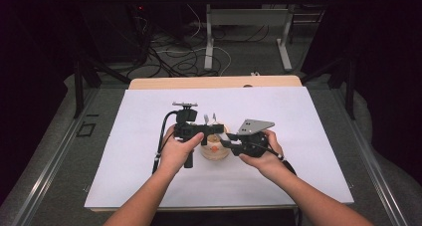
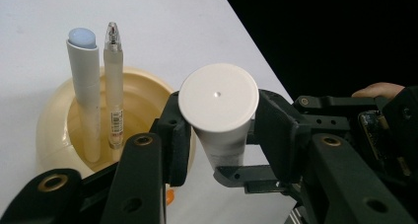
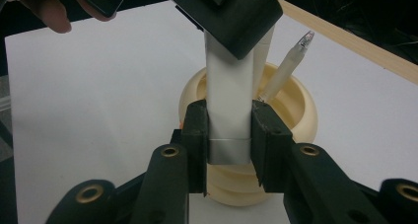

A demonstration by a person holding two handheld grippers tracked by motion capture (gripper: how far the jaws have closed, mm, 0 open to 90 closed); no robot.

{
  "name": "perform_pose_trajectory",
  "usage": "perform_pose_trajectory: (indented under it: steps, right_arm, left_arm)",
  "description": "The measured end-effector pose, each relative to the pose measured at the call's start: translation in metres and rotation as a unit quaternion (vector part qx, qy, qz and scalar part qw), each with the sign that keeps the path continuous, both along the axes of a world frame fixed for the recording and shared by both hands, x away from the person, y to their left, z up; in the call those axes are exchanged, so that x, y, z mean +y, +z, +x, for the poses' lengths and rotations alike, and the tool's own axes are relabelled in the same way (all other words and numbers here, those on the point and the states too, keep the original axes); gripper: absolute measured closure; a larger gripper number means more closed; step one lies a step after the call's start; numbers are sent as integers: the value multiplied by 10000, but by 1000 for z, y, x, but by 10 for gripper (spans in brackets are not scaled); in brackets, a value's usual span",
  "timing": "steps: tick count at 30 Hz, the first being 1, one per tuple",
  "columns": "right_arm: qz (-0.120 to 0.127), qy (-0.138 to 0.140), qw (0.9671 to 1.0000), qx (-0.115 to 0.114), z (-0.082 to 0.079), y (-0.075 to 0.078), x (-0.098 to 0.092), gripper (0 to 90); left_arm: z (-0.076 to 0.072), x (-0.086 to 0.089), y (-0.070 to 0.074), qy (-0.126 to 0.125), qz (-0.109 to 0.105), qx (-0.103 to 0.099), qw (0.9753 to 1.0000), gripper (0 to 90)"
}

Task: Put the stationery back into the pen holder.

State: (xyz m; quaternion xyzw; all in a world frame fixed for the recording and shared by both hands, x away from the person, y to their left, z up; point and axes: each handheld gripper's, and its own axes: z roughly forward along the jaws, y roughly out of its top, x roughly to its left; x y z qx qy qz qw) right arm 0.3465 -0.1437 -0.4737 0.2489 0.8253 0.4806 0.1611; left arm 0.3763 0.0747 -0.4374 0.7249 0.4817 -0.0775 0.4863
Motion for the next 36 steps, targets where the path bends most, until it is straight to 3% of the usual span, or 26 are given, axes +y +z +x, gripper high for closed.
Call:
perform_pose_trajectory:
  steps: [3, 4, 13, 16, 19, 23, 27, 36]
  right_arm:
    - [0, -9, 10000, -26, 0, 0, -1, 707]
    - [-6, -5, 10000, -29, 0, 0, -1, 707]
    - [34, 7, 10000, -33, 1, -1, -2, 705]
    - [21, -4, 10000, -13, 1, -1, -3, 681]
    - [69, -10, 10000, -12, 1, -1, -5, 632]
    - [59, -7, 10000, 70, 1, -2, -10, 588]
    - [126, -63, 9999, 46, 2, -4, -15, 544]
    - [298, -197, 9991, 214, 4, -5, -26, 450]
  left_arm:
    - [1, 1, 0, 48, -8, -10, 10000, 644]
    - [1, 2, 0, 43, -56, 89, 9999, 649]
    - [4, 0, -1, -1, -142, 156, 9998, 665]
    - [5, -1, 1, 14, 23, 53, 10000, 667]
    - [7, -1, 3, 93, 13, -45, 9999, 667]
    - [9, 0, 9, 168, 279, -242, 9992, 668]
    - [13, 1, 13, 279, 409, -326, 9982, 668]
    - [20, 5, 17, 425, 640, -310, 9966, 668]
